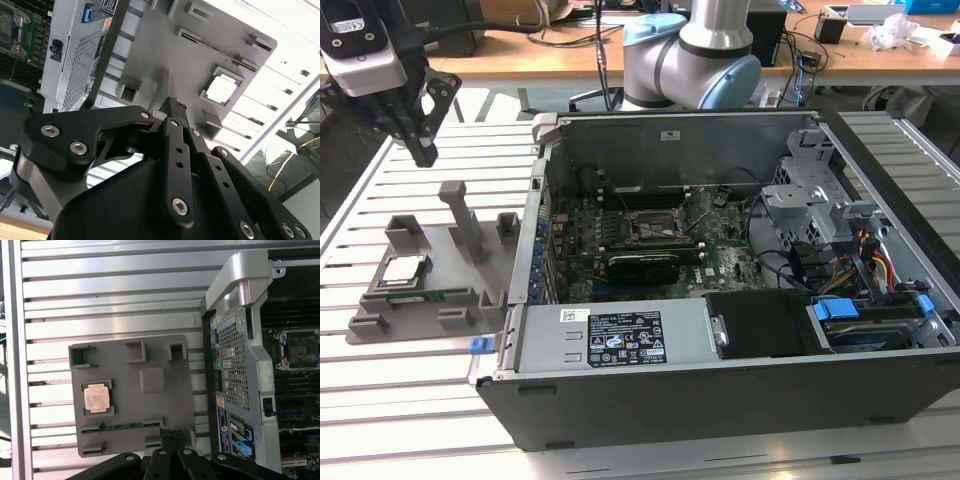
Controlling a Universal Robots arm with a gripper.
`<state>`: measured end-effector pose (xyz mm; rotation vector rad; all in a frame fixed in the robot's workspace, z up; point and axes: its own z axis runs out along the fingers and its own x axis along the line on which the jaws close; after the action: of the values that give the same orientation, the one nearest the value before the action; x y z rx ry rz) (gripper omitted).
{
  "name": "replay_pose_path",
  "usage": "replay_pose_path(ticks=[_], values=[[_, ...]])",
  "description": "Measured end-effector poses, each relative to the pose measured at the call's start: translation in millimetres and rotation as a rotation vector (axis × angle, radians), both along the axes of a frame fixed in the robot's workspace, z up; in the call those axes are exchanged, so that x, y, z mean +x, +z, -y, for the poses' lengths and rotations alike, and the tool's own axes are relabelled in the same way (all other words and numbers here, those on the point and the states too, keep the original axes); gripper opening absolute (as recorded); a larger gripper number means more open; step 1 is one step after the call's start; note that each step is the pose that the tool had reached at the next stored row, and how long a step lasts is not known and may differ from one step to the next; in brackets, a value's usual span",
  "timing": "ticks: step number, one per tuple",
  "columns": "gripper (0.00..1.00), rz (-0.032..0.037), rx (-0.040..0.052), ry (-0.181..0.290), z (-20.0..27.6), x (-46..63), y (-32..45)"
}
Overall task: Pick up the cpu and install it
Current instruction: 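Reach for the cpu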
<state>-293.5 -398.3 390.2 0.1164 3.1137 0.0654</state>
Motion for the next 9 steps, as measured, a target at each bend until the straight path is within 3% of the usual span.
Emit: replay_pose_path(ticks=[1,5,6,9], values=[[0.11,0.0000,-0.0011,0.000,-0.7,-1.0,0.0],[0.11,0.0000,-0.0244,0.015,-9.1,-3.9,0.0],[0.11,0.0002,-0.0274,0.025,-12.5,-4.6,-0.1],[0.11,0.0005,-0.0275,0.046,-14.9,-6.5,-0.3]])
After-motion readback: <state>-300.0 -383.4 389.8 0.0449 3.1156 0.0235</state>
